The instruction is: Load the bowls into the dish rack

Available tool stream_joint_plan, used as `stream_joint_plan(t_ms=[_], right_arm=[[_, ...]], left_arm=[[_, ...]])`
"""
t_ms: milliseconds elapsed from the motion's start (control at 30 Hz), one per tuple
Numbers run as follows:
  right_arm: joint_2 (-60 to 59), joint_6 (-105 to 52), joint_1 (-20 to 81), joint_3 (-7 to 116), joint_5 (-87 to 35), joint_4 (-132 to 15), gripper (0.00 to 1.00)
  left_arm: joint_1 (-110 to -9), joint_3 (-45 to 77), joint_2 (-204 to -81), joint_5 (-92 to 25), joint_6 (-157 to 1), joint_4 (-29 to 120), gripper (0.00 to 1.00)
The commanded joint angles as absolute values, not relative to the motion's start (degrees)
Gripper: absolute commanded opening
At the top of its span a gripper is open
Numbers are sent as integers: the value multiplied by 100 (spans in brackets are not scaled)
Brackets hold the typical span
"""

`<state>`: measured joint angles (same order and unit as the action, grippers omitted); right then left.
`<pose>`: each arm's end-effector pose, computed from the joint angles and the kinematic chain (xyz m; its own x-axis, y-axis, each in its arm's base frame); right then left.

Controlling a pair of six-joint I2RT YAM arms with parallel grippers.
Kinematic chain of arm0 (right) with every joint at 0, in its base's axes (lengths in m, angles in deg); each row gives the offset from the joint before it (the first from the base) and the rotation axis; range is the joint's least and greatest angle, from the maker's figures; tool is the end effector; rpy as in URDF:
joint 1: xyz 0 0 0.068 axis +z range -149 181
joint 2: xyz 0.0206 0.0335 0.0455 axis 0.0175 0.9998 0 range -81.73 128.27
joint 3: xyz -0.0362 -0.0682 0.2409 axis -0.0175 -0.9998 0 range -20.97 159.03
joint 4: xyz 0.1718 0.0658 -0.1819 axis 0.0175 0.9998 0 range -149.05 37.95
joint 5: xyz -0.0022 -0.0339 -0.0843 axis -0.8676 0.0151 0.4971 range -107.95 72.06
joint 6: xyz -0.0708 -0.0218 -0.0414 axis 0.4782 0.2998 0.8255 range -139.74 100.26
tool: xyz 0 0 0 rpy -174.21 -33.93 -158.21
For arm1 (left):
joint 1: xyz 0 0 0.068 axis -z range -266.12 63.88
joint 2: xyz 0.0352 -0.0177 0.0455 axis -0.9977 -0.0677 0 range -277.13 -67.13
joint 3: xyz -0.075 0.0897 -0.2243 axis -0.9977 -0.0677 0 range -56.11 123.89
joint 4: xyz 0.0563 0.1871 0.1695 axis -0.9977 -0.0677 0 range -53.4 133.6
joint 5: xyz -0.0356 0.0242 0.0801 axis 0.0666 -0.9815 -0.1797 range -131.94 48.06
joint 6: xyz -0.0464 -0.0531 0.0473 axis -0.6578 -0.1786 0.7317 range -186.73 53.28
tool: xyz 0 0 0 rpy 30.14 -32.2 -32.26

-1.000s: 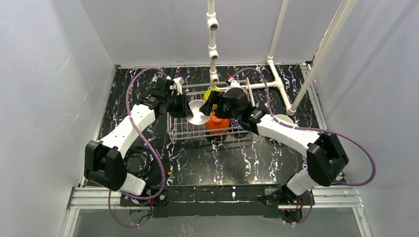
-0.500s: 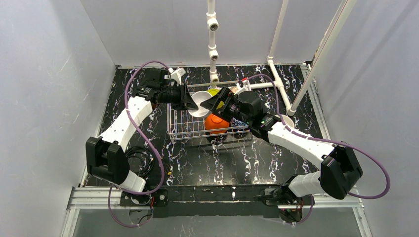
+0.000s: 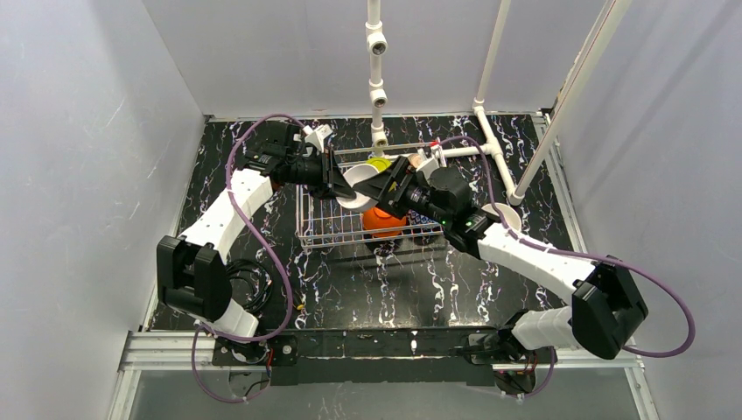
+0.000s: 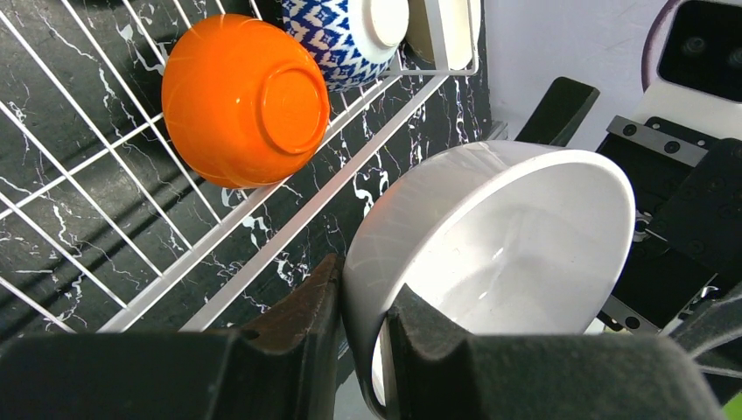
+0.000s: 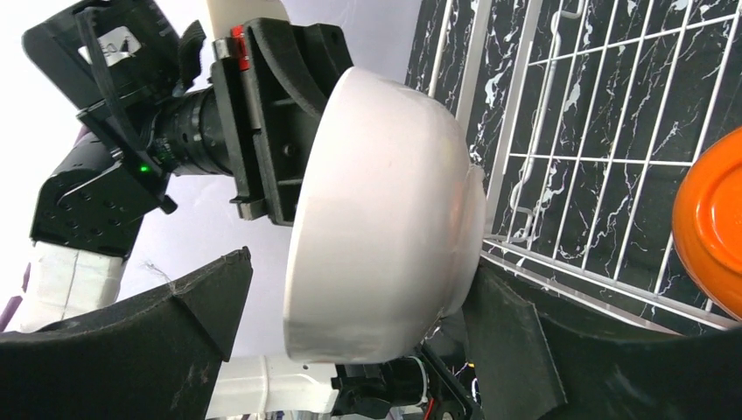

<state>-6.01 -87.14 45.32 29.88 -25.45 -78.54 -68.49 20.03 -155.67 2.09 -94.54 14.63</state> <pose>0.2452 0.2528 0.2882 -0.7511 0.5458 -0.3714 -0.2401 0.2982 0.9238 0.3263 -0.1580 0.2791 -0.8907 -0.0689 -0.4494 0.3384 0.5597 -0.7565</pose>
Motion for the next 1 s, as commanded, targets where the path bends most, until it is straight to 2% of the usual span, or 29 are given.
stream_joint_plan(t_ms=[0, 100, 167, 233, 300, 467, 633, 667, 733, 800, 967], right_arm=[[-920, -8655, 4512, 2873, -2514, -8539, 96], [-1026, -8659, 4512, 2757, -2422, -8576, 97], [-1065, -8690, 4512, 2676, -2372, -8690, 94], [-1067, -8734, 4512, 2622, -2340, -8798, 86], [-1027, -8765, 4512, 2601, -2335, -8876, 75], [-944, -8859, 4512, 2441, -2421, -9404, 60], [-795, -8687, 4515, 2562, -2476, -9412, 34], [-760, -8632, 4512, 2599, -2487, -9363, 31], [-687, -8552, 4512, 2669, -2438, -9219, 28], [-606, -8498, 4517, 2728, -2326, -9066, 26], [-458, -8362, 4512, 2948, -2059, -8716, 25]], left_arm=[[-6932, 1916, -15397, 384, -9638, 1481, 0], [-6955, 1904, -15396, 382, -9629, 1453, 0], [-6960, 1896, -15395, 400, -9606, 1443, 0], [-6962, 1865, -15394, 394, -9614, 1440, 0], [-6960, 1822, -15389, 419, -9644, 1486, 0], [-6968, 1767, -15415, 421, -9687, 1492, 0], [-6978, 1839, -15412, 173, -9694, 1354, 0], [-6977, 1878, -15410, 64, -9669, 1285, 3], [-6986, 1939, -15370, -227, -9600, 1177, 20], [-6997, 1992, -15322, -582, -9556, 1097, 33], [-7020, 2069, -15193, -1207, -9408, 939, 51]])
